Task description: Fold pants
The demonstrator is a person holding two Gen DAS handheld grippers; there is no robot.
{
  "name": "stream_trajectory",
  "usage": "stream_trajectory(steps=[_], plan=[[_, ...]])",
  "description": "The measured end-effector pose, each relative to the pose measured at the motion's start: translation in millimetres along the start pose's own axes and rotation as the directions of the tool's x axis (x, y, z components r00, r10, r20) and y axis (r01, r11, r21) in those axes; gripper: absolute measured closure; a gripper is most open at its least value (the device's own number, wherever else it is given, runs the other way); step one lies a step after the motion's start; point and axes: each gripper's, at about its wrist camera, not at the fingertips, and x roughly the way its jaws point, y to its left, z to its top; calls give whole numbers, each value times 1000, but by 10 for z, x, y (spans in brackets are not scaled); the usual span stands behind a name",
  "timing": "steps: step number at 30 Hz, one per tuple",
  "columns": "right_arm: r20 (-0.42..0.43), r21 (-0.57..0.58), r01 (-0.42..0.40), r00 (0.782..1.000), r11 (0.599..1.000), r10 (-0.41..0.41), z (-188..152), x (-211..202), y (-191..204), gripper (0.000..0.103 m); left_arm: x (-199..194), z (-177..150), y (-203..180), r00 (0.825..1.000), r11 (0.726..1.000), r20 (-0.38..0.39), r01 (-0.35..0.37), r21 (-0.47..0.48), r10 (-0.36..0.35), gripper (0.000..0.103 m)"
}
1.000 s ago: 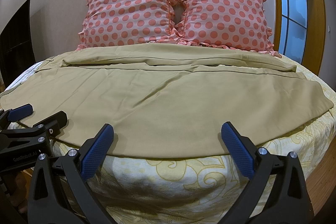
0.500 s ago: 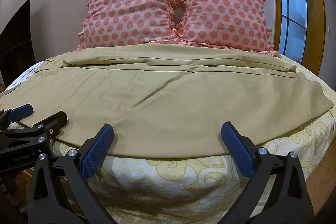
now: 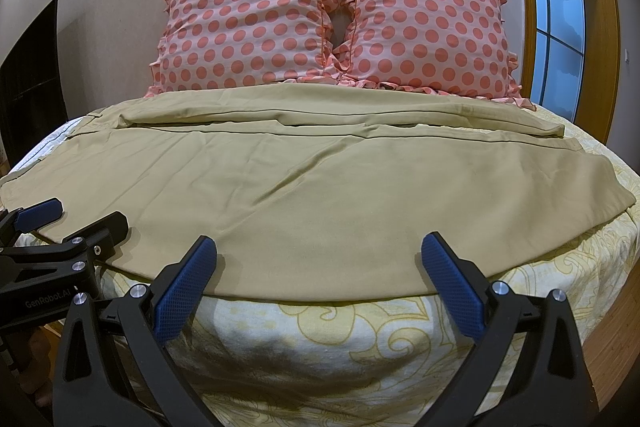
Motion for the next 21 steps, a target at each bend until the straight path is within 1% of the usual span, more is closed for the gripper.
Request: stream_trajectory(steps=[3,9,11,12,14,15,18,20,21], plan=[[-3,-2,-5,1000,1000,5,-4,5,-4,1,1,1,0,1000,1000,-1,1,1,-1,2],[-26,-9,-41,999,999,41,28,-4,-43,1,20,19,17,1000,1000,-7,4,1,-4,2],[-41,-21,-56,998,998,55,54,19,-71,1,-1,26,33,1000,1000,-10,2,1,-2,2],[-63,-21,-65,996,998,63,96,43,-114,1,2,25,51,1000,1000,-13,-2,-3,2,2],[-79,0,-47,996,999,47,146,49,-229,1,1,49,113,1000,1000,-21,-10,-11,9,2],[-80,18,-38,996,999,39,221,60,-332,1,-5,63,149,1000,1000,-24,-20,-17,19,2],[-61,76,10,998,997,-5,637,108,-730,1,-30,169,311,999,998,-10,-44,-55,44,2],[-57,103,92,995,990,-87,1062,257,-1037,1,-55,260,391,999,996,9,-48,-78,48,2],[-57,113,120,992,986,-114,1204,344,-1143,1,-71,337,432,998,994,27,-55,-92,58,2]])
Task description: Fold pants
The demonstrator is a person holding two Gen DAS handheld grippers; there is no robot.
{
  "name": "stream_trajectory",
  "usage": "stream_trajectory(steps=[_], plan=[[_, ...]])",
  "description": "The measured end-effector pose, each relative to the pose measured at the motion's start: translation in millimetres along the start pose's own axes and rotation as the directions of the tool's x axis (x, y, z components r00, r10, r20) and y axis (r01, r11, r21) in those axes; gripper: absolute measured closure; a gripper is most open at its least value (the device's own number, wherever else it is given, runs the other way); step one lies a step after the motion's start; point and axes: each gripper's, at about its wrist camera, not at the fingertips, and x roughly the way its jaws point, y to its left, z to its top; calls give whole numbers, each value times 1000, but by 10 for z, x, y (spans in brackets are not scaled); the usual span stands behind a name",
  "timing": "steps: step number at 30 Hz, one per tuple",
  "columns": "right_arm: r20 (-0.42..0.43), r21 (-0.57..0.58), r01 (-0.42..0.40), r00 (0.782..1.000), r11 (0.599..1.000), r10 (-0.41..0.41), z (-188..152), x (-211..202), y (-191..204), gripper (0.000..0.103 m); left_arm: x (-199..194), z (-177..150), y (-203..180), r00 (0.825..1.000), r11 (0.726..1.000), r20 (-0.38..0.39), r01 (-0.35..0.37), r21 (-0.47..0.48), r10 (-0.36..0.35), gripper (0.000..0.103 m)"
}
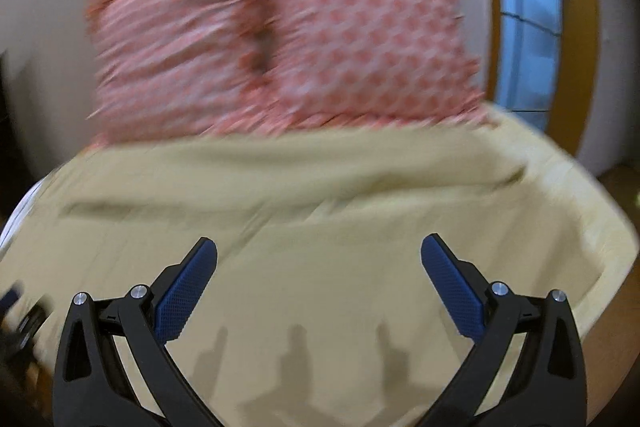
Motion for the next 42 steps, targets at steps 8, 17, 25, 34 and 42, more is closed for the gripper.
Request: stream_trajectory(steps=[8,17,25,34,42], plan=[[-194,254,359,929,898,-316,1273,1827,-975,20,106,572,-24,995,998,79,-65,11,64,2],[-450,306,559,798,770,-401,1274,3053,-1565,46,454,798,-42,992,992,55,-117,56,114,2],[-310,461,380,916,802,-255,1002,2720,-1934,97,602,846,107,997,997,21,-73,24,73,2],[98,682,-118,993,722,70,148,685,-2298,98,371,967,443,995,999,88,-37,4,37,2],[26,781,-100,992,617,127,-739,58,-2341,96,599,1361,783,997,997,68,43,-56,-39,2]])
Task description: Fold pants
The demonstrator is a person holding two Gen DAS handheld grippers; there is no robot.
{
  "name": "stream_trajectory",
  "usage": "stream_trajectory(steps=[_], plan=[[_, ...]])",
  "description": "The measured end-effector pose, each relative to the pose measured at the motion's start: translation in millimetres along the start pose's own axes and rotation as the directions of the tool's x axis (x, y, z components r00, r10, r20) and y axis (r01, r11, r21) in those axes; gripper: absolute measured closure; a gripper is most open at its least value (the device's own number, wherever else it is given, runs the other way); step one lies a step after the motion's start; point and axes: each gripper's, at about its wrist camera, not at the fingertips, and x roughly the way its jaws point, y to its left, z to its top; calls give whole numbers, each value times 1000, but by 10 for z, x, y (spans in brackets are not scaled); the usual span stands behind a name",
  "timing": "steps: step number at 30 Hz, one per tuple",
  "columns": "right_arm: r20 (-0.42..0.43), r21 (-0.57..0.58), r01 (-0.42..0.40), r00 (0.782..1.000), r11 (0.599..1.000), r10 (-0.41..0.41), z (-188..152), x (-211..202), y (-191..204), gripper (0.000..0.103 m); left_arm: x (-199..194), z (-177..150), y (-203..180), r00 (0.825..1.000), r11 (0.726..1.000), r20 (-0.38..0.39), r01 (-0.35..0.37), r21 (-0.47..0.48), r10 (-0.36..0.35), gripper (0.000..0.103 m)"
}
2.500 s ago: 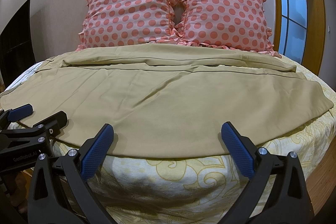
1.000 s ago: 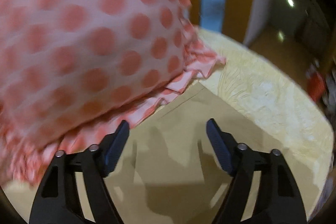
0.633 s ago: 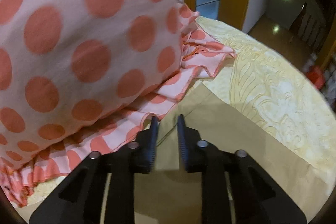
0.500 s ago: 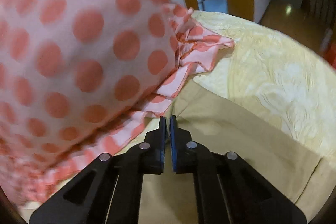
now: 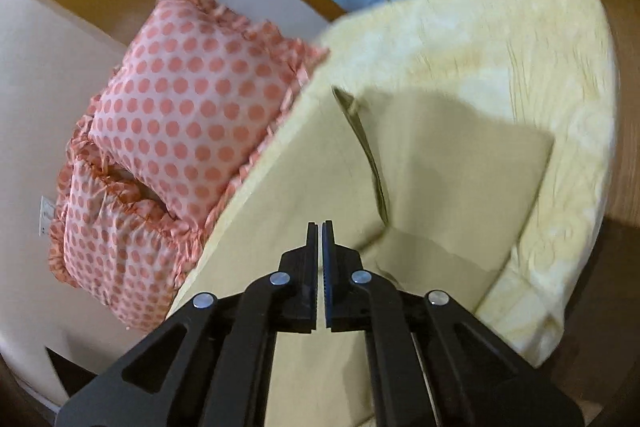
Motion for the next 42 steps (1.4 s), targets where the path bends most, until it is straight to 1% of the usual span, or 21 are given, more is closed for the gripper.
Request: stream_trajectory(steps=[1,3,5,9,12,13,14,15,16,20,23,25,26,28,29,30,31,33,35,39,42], plan=[[-33,-1,-12,999,1000,12,-17,49,39,89,68,40,26,1000,1000,-18,3,-15,-3,2],[-71,-10,-12,997,1000,11,-49,138,124,43,208,111,85,998,999,-56,2,-51,-4,2],[-116,-16,-21,993,1000,19,-112,239,188,39,320,159,125,997,996,-79,18,-82,-24,2],[-158,-42,27,987,999,-33,-158,442,306,41,529,238,129,993,993,-110,36,-114,-49,2],[-106,11,49,993,999,-47,-78,507,287,42,722,314,98,992,994,-122,22,-109,-35,2],[-54,27,53,997,998,-51,-44,532,274,44,794,341,90,991,994,-129,22,-111,-36,2],[-25,30,55,998,998,-55,-19,566,266,53,908,378,92,988,992,-148,18,-128,-37,2],[-13,34,53,999,998,-52,3,588,243,84,979,399,96,986,989,-158,26,-146,-49,2],[10,52,12,1000,999,-12,47,649,169,101,1075,427,108,983,985,-172,36,-171,-66,2],[87,93,-102,992,990,94,109,517,52,101,1512,535,123,964,966,-245,41,-255,-105,4],[121,70,-138,984,988,129,145,401,79,101,1915,581,55,935,967,-340,8,-254,-97,16],[135,70,-166,979,984,156,174,356,88,101,2179,579,5,907,964,-409,-12,-264,-100,22],[140,64,-173,977,983,162,185,338,100,101,2277,571,-9,895,963,-435,-25,-267,-98,29],[151,46,-187,972,981,179,205,307,135,101,2437,535,-16,880,962,-471,-72,-263,-63,57],[153,38,-188,972,981,181,218,303,152,101,2411,539,5,889,963,-458,-112,-247,-14,89],[153,35,-191,971,981,184,228,303,164,101,2372,527,45,889,958,-455,-88,-274,-48,97],[155,30,-191,971,981,184,239,291,170,101,2287,514,104,893,949,-444,-72,-308,-77,97],[160,22,-190,970,982,184,243,238,149,101,1898,493,231,924,935,-362,-12,-353,-125,98],[179,8,-181,968,983,177,241,112,108,101,1258,420,326,952,939,-266,52,-341,-150,98],[205,-18,-141,968,990,142,219,-131,-10,101,77,30,408,975,947,-156,106,-302,-159,98],[214,-24,-108,971,994,110,174,-273,-131,101,-525,-461,449,974,950,-173,86,-300,-143,98]])
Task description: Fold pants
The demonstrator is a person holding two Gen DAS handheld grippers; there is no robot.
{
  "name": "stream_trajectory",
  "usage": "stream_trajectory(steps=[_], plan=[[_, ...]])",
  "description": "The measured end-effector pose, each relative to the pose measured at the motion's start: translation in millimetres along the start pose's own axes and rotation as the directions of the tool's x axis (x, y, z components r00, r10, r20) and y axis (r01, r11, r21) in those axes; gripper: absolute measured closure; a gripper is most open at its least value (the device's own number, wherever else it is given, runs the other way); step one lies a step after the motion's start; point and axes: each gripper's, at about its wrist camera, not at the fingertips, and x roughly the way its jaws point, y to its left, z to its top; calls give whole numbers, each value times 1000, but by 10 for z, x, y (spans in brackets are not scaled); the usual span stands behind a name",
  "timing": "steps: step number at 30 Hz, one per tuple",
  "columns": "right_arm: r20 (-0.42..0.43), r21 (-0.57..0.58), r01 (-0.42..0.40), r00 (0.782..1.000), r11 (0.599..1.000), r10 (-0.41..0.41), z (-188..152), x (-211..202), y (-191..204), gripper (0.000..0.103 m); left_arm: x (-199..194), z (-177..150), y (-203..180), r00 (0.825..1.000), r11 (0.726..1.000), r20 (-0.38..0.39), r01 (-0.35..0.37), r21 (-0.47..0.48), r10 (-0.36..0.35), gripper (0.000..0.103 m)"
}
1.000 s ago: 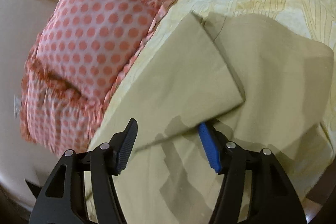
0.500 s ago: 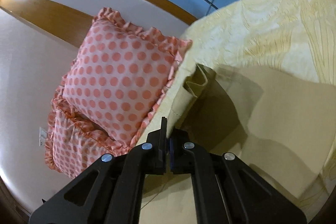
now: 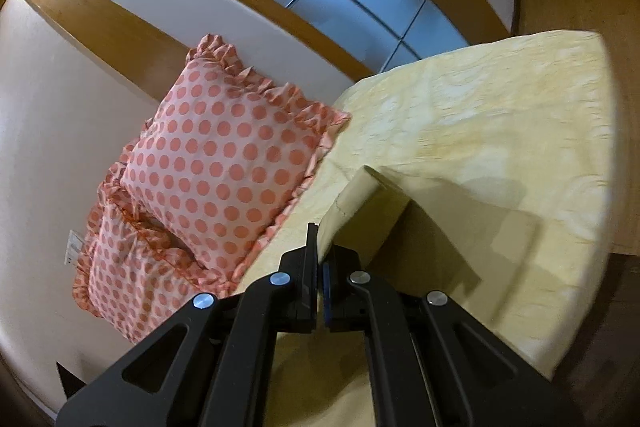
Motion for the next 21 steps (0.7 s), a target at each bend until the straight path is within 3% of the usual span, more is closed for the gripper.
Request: stream_trajectory(steps=[4,7,8,9,11,13,18,20,21], plan=[[3,-20,70,998,997,-70,-63,-111,-128,101,-153,-520,180,999,1000,-41,-20,-15,19,98],[-18,-70,154,988,986,-156,-99,-137,-183,99,-156,-713,200,998,999,-32,-46,24,47,94],[-14,-81,172,985,982,-174,-96,-170,-189,90,-166,-742,205,998,998,-24,-49,28,50,90],[3,-89,204,979,975,-204,-78,-242,-204,64,-207,-763,209,999,999,-9,-48,24,48,84],[72,-88,226,973,970,-220,-42,-386,-236,26,-354,-785,272,999,999,38,-36,7,36,71],[135,-103,265,959,959,-250,-11,-473,-278,26,-476,-790,353,996,999,82,-44,-13,45,61],[92,-108,281,958,954,-272,-45,-299,-466,39,-614,-764,547,992,998,125,-16,-68,24,61],[94,-180,270,962,946,-257,-141,-244,-394,43,-670,-765,606,988,996,149,-15,-91,28,60],[80,-210,251,968,945,-240,-195,-202,-352,43,-732,-763,648,981,993,185,-45,-112,65,48]])
